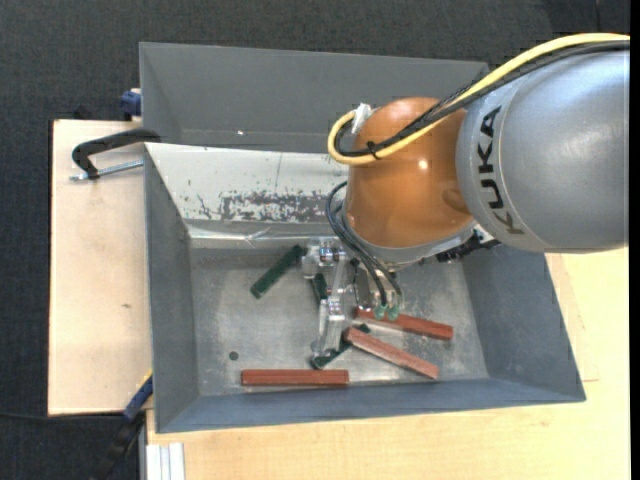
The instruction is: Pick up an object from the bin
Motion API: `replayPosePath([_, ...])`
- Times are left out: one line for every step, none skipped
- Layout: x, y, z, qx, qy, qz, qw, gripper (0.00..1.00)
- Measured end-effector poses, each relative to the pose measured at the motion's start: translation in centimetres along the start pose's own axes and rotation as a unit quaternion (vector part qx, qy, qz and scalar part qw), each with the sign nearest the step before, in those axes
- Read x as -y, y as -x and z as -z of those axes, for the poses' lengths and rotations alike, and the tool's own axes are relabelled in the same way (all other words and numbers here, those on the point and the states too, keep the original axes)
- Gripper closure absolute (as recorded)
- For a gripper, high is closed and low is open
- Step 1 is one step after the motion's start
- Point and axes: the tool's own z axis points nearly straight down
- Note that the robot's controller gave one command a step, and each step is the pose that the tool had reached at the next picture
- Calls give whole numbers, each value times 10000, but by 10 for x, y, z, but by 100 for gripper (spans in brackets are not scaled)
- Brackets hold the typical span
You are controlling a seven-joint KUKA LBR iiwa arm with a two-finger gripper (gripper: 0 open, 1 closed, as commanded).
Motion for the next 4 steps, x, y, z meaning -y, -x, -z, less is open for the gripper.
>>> replayPosePath([37, 11, -52, 33, 8, 33, 10000, 0])
replayPosePath([74, 15, -89, -12, -4, 55, 10000, 0])
replayPosePath([88, 33, -129, 1, 0, 41, 10000, 0])
replayPosePath([103, 8, -125, -8, 1, -169, 9999, 100])
